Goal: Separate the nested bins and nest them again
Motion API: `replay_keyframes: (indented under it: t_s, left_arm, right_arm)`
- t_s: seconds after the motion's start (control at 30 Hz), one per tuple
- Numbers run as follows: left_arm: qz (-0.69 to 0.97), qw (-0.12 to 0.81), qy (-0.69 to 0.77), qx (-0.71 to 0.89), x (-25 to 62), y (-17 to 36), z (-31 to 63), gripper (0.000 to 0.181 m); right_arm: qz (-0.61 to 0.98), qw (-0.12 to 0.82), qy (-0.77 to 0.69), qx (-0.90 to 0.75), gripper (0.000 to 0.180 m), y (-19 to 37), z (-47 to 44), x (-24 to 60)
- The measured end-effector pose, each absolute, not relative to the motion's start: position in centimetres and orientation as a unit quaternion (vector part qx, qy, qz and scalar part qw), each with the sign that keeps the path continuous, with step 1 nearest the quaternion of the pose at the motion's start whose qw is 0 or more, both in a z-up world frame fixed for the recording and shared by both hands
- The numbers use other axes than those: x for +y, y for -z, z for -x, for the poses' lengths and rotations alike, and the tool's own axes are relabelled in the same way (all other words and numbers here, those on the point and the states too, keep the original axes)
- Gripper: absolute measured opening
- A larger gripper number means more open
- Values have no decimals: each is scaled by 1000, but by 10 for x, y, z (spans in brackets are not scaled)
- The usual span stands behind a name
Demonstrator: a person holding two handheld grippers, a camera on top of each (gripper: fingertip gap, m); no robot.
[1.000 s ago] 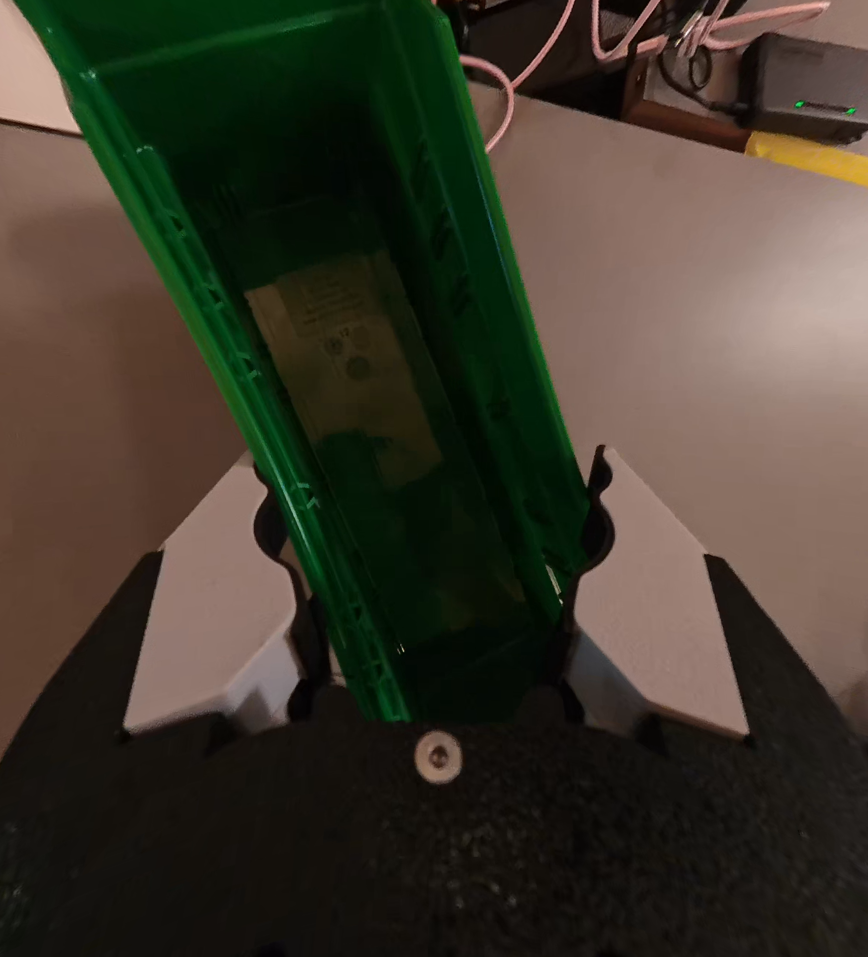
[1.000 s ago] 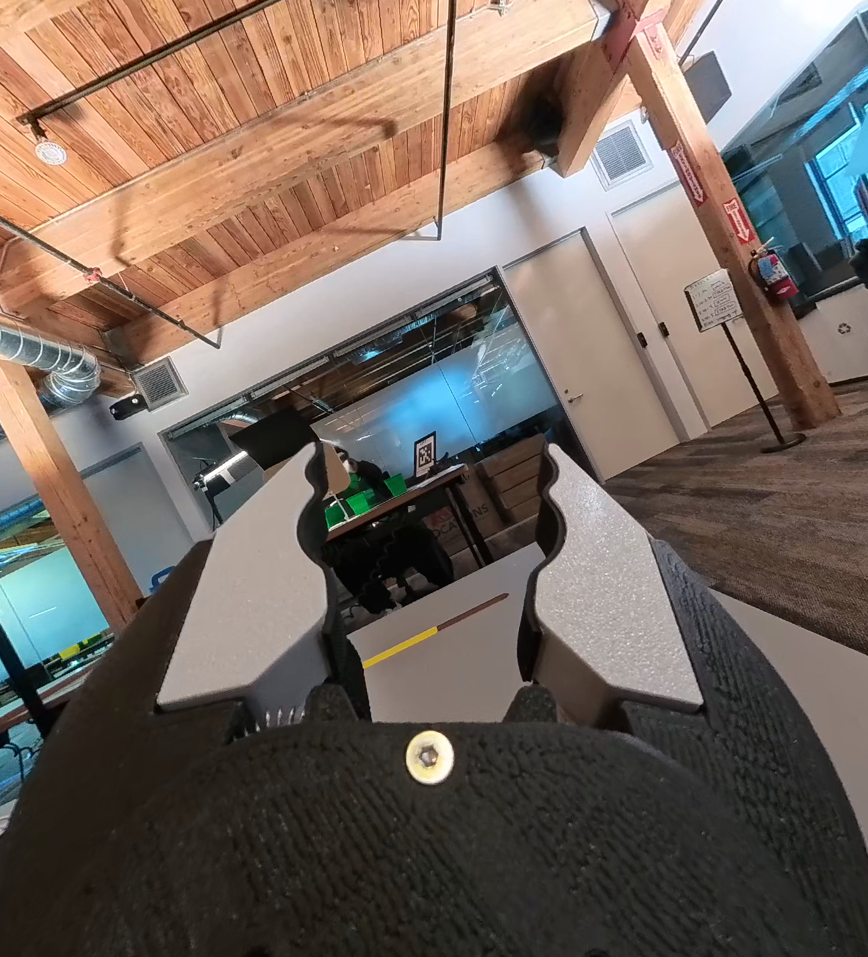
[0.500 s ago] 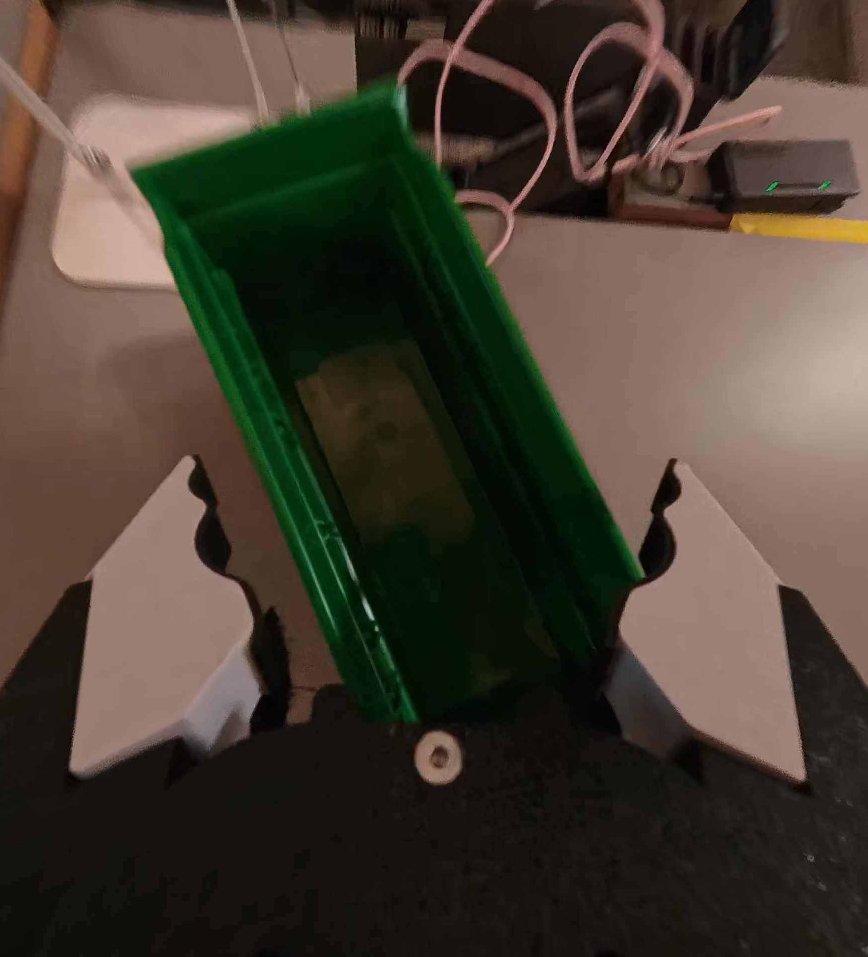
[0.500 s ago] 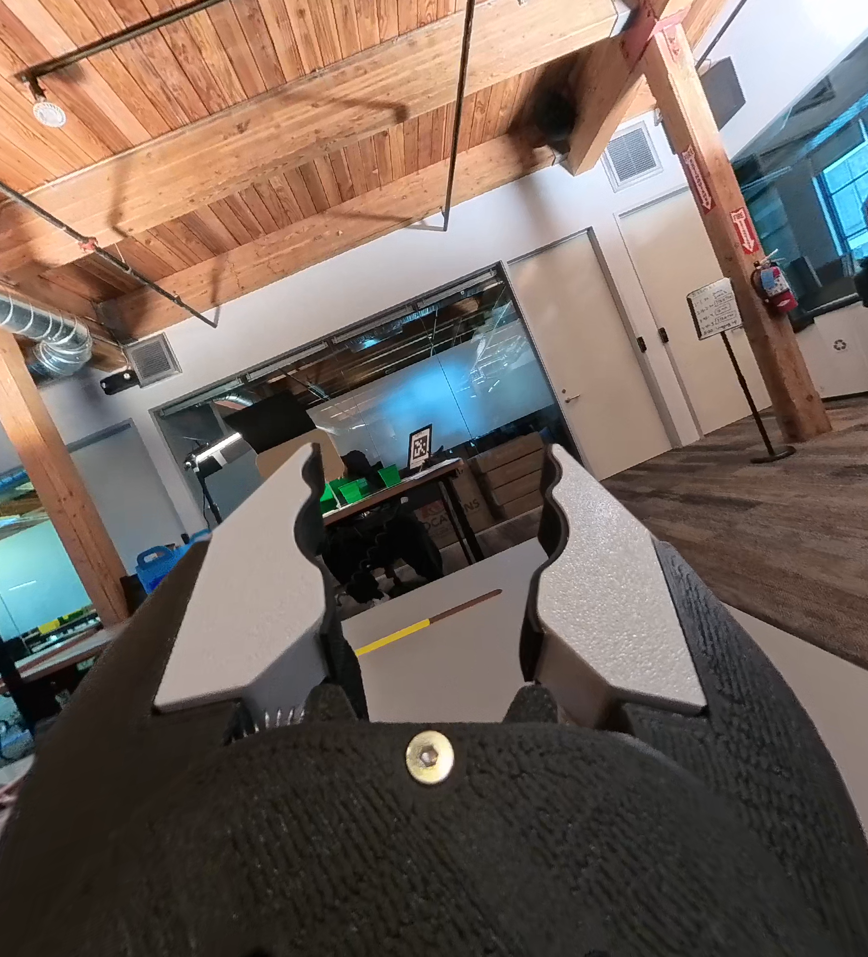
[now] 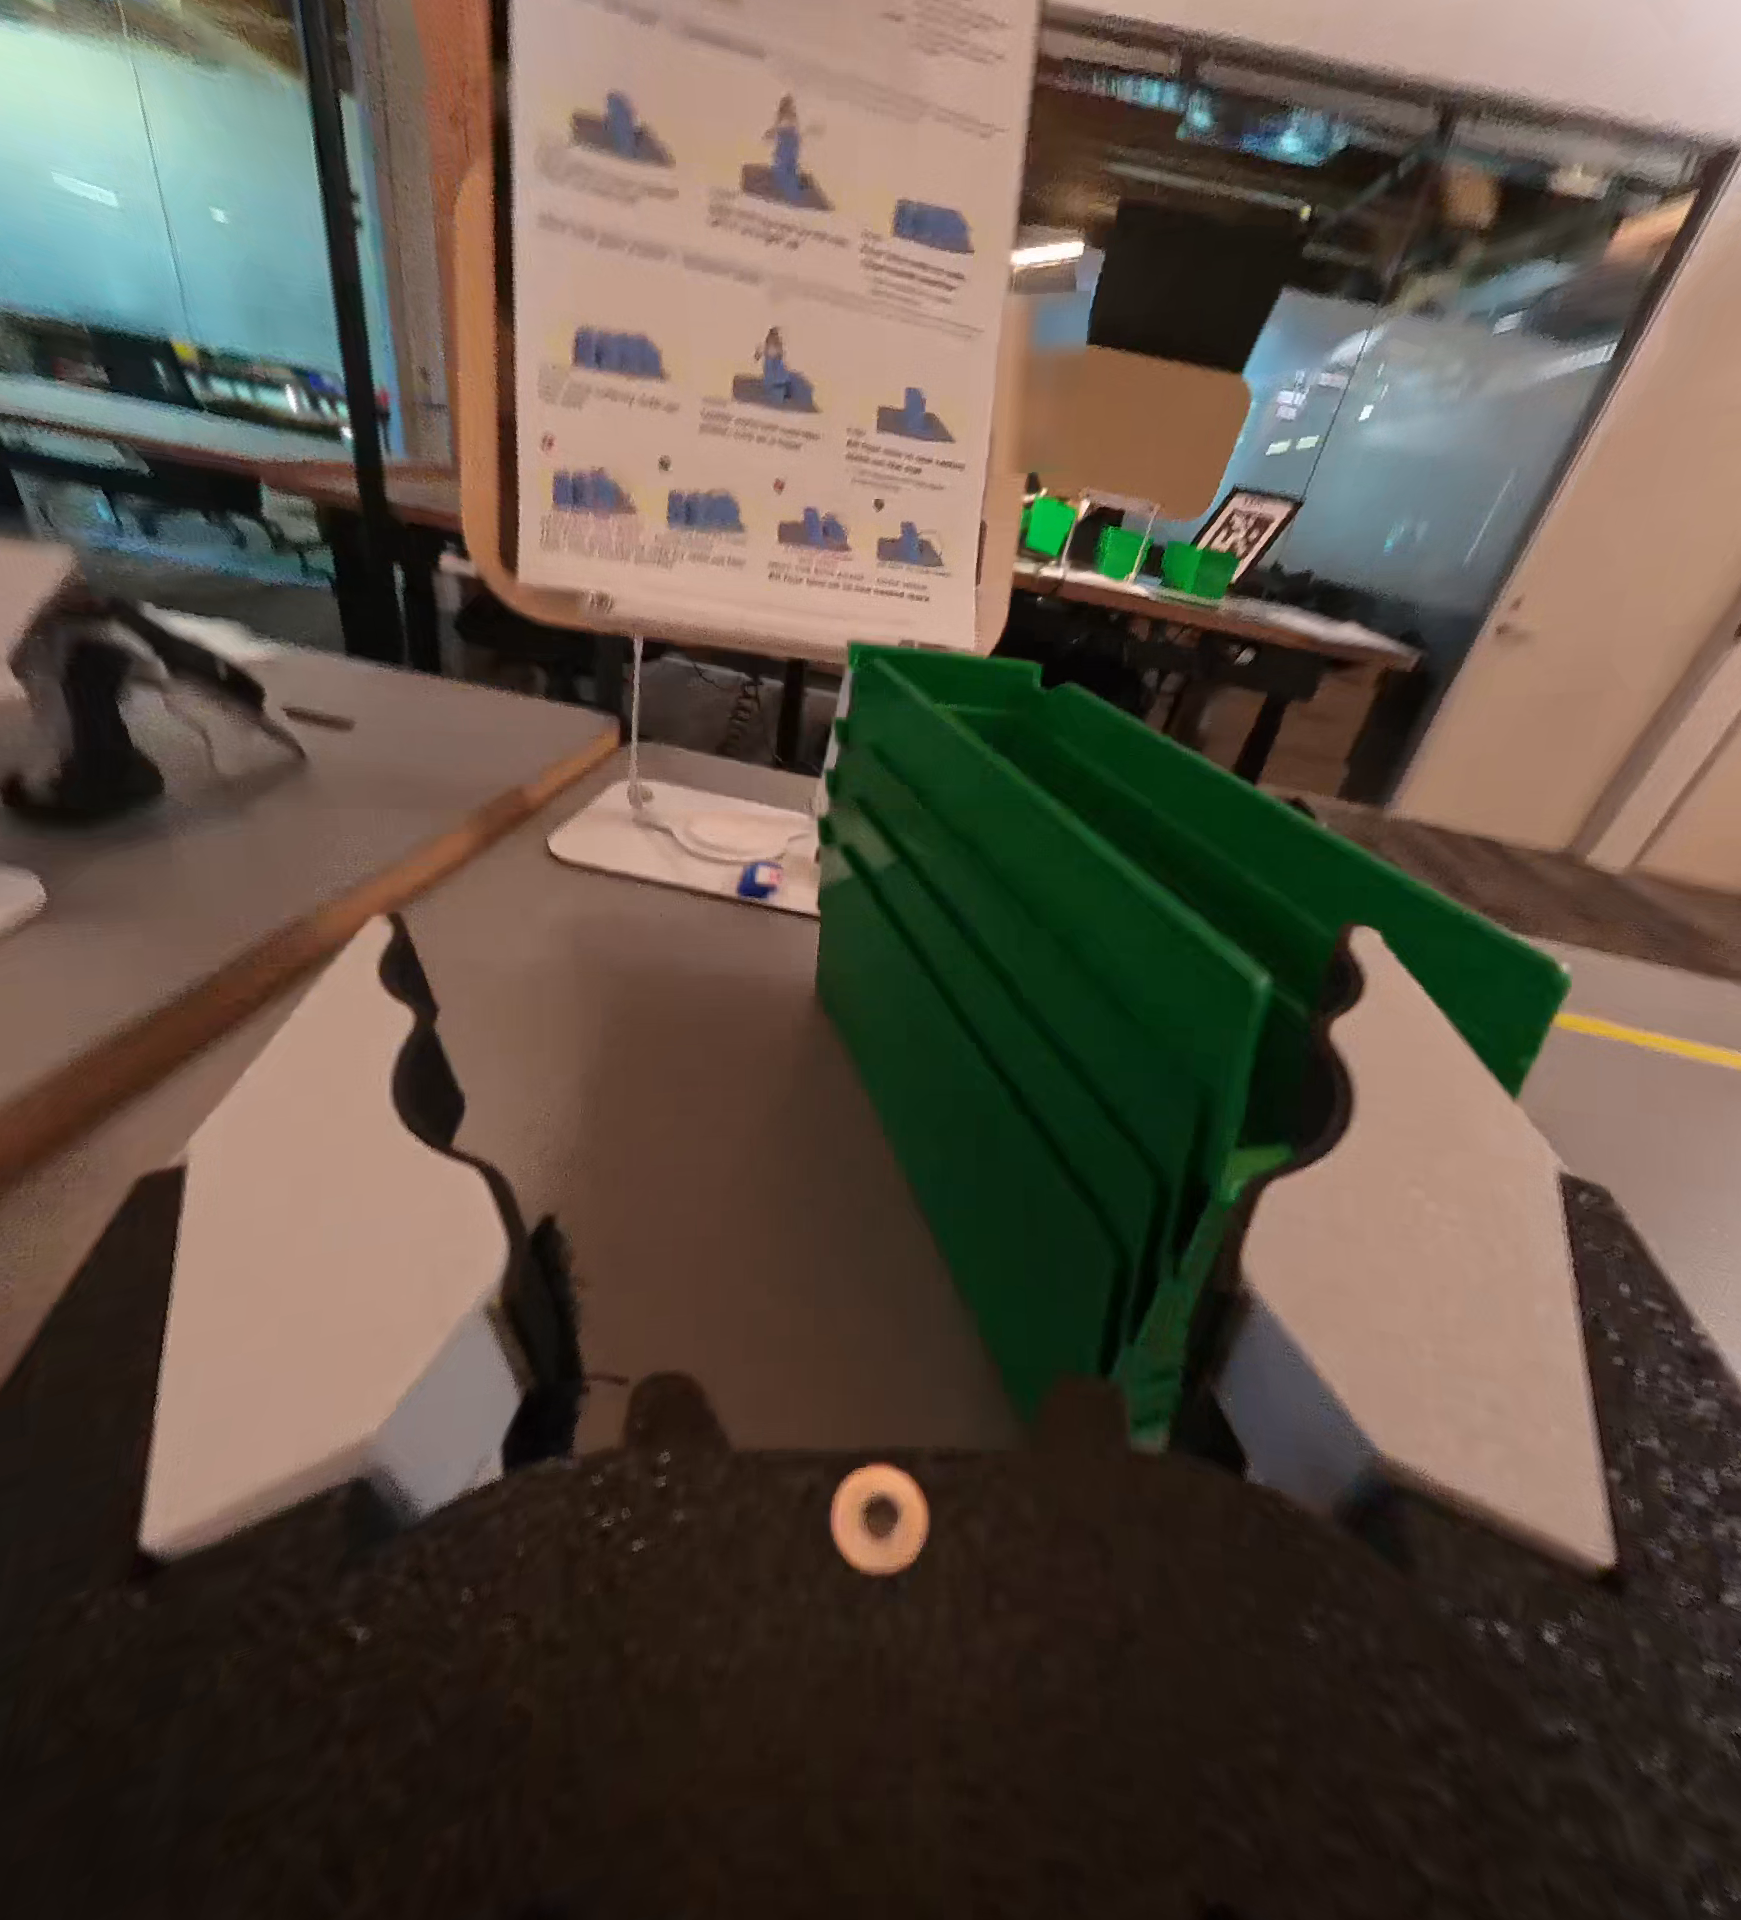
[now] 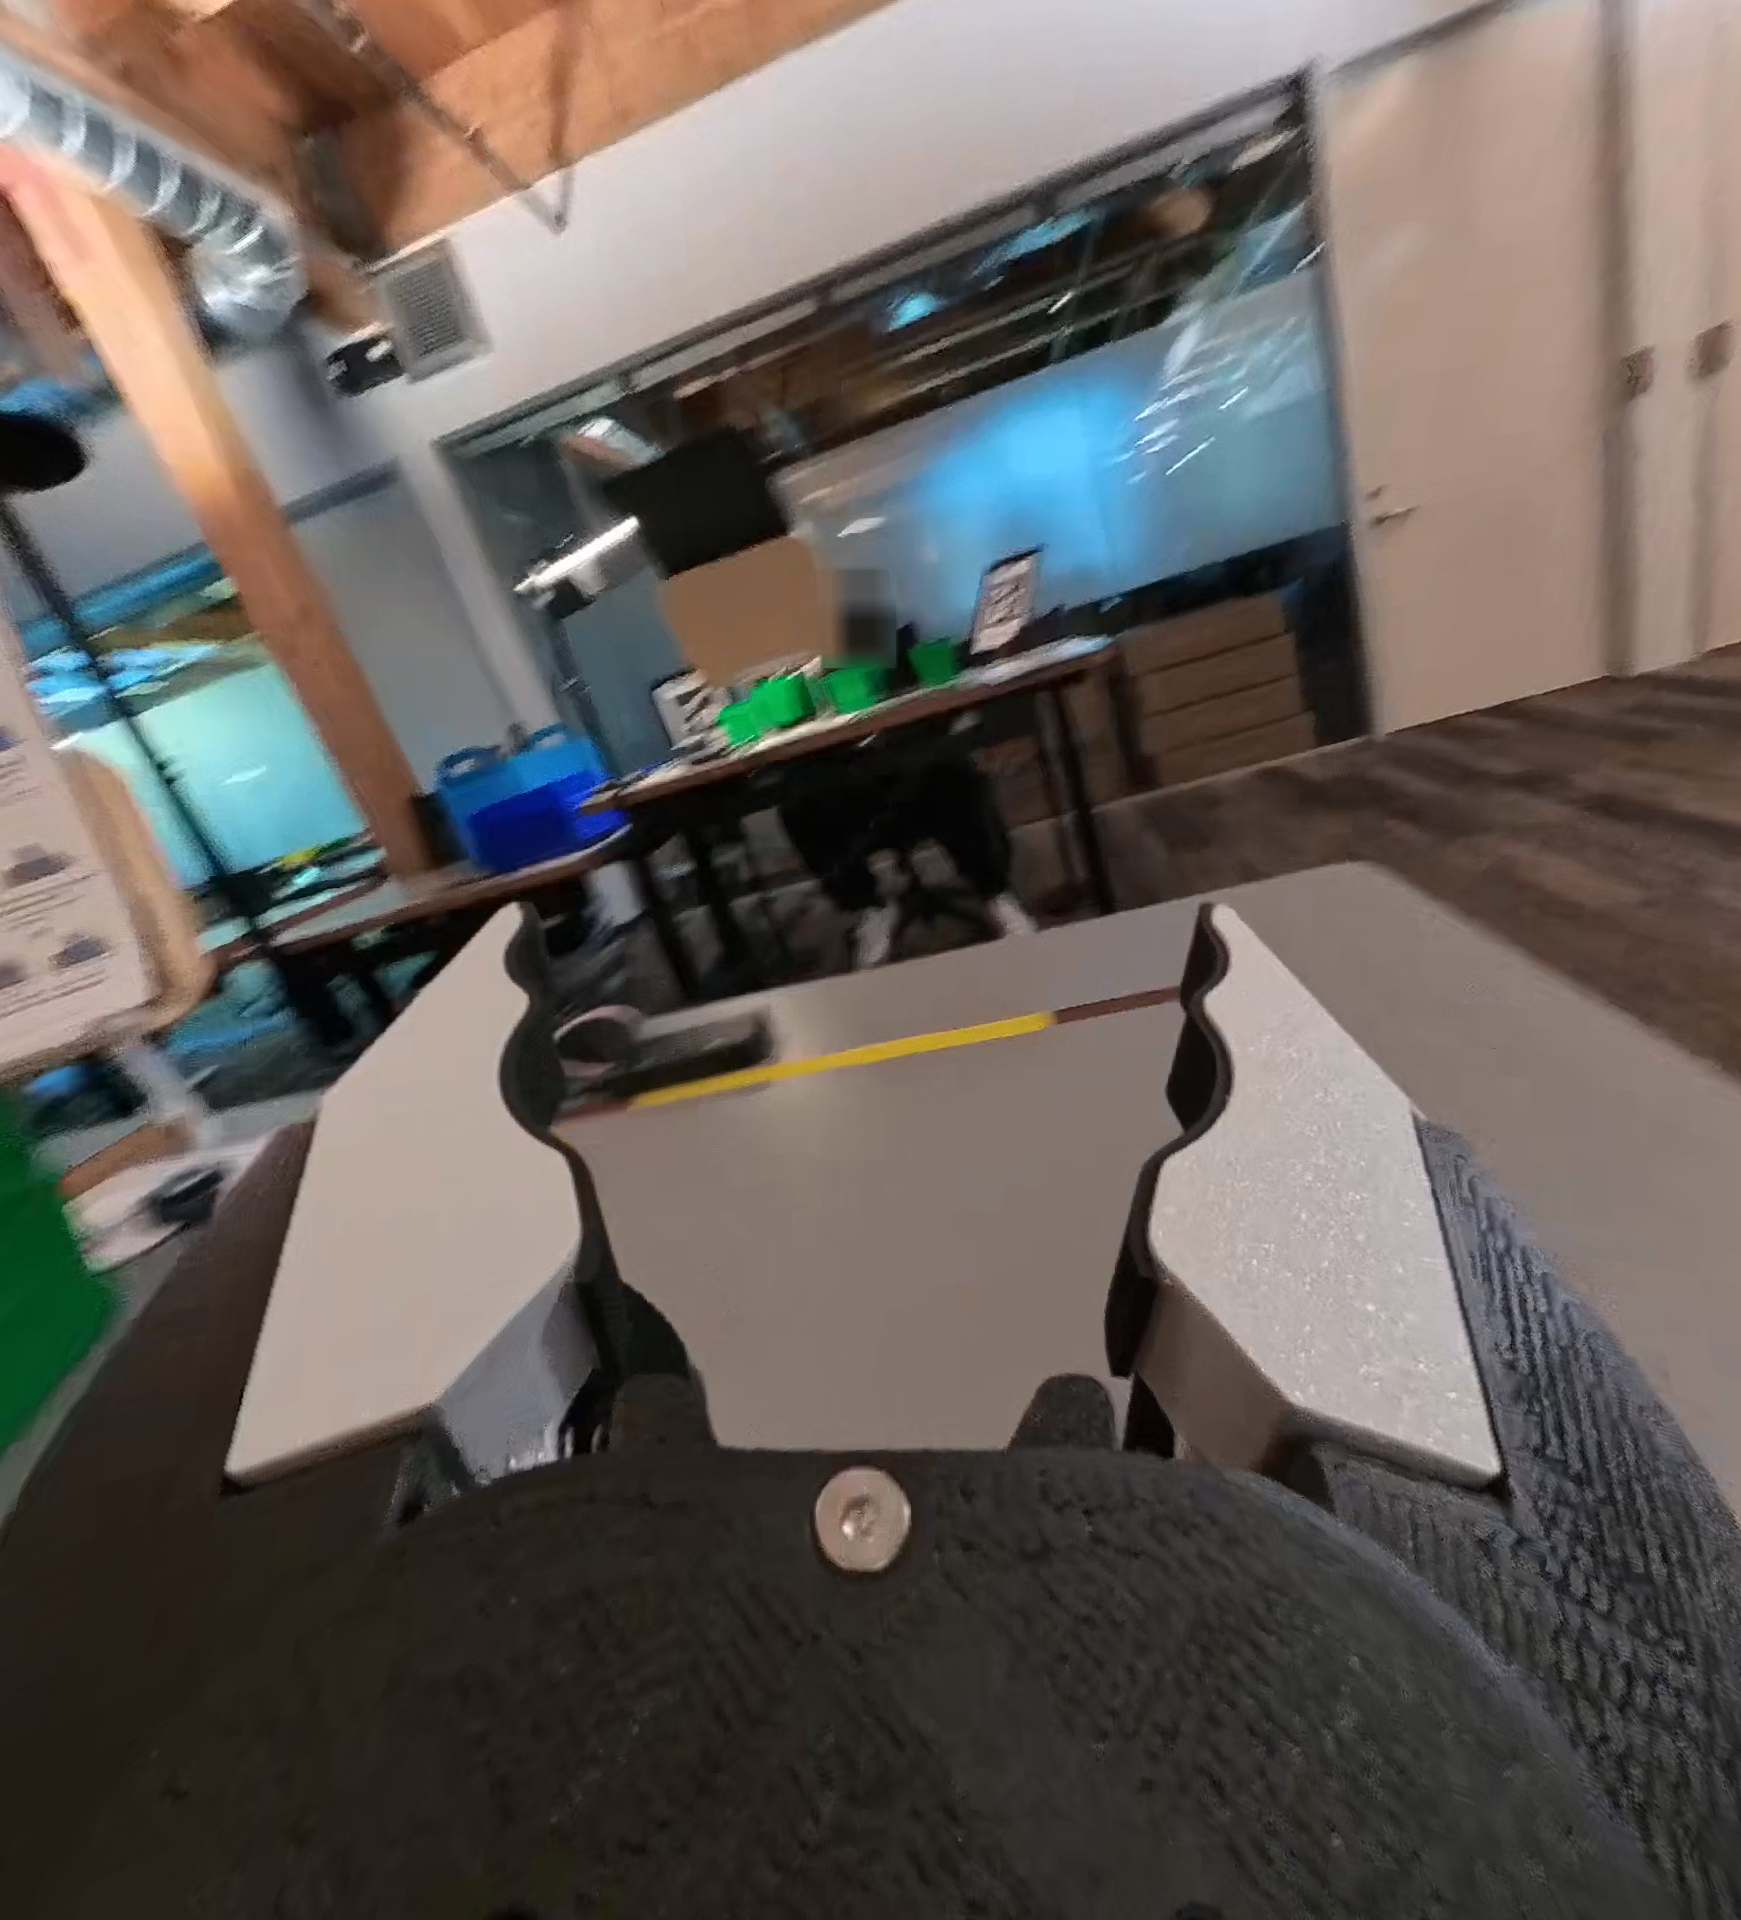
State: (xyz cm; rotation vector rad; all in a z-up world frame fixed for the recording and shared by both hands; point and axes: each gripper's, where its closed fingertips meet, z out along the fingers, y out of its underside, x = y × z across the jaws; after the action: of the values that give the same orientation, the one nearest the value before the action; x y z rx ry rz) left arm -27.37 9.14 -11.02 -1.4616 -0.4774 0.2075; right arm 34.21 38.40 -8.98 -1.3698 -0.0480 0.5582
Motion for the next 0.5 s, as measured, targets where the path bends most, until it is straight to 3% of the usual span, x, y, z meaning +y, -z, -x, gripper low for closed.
replay_keyframes:
  t_s: [0.13,0.27,0.3,0.5]
  left_arm:
    - [671,690,-48,-266,85,173,298,151]
    - [740,621,14,-259,106,235,293,128]
    - [746,616,17,-253,110,242,292,120]
    - [731,660,31,-171,130,228,271,114]
  right_arm:
    - [719,629,-279,-97,133,111,-228,370]
    - [702,559,-395,-199,134,79,-83,335]
    - [699,541,-401,-240,134,72,-46,323]
    - [689,390,-413,-450,134,50,144,250]
